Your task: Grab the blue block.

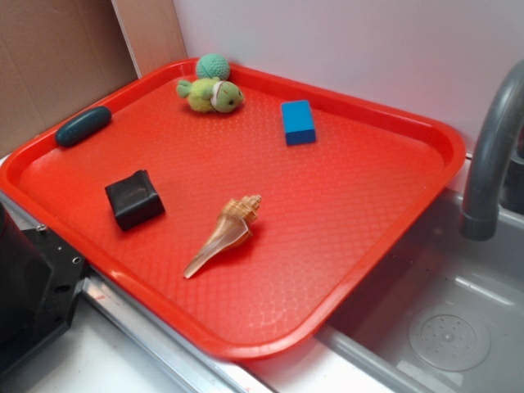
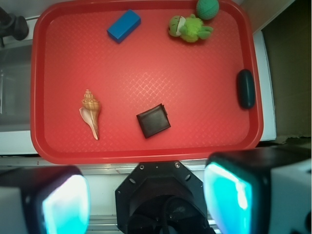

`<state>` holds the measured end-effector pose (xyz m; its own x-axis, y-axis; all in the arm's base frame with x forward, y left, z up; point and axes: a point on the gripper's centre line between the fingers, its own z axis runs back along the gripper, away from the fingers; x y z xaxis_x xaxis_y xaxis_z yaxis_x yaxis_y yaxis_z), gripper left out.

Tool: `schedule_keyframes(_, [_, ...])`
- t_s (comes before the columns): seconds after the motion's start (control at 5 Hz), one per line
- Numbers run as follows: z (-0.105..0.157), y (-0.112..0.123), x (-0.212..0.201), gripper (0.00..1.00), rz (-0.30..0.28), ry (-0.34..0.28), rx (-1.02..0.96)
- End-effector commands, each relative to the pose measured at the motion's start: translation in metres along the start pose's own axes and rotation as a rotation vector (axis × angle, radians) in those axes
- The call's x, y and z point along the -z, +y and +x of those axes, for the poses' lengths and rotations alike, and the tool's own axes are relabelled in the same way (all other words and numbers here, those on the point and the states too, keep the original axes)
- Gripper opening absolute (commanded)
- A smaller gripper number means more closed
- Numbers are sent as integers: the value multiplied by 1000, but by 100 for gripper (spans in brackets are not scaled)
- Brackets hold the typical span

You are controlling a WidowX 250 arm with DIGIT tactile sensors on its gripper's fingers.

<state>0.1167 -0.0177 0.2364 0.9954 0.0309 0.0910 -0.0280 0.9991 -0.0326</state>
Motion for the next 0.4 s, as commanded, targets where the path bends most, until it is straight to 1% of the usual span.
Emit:
schedule_keyframes(0.0, [0, 0, 0, 100, 0, 0, 0])
schedule_keyframes(0.2, [40, 2, 41, 100, 45, 63, -142])
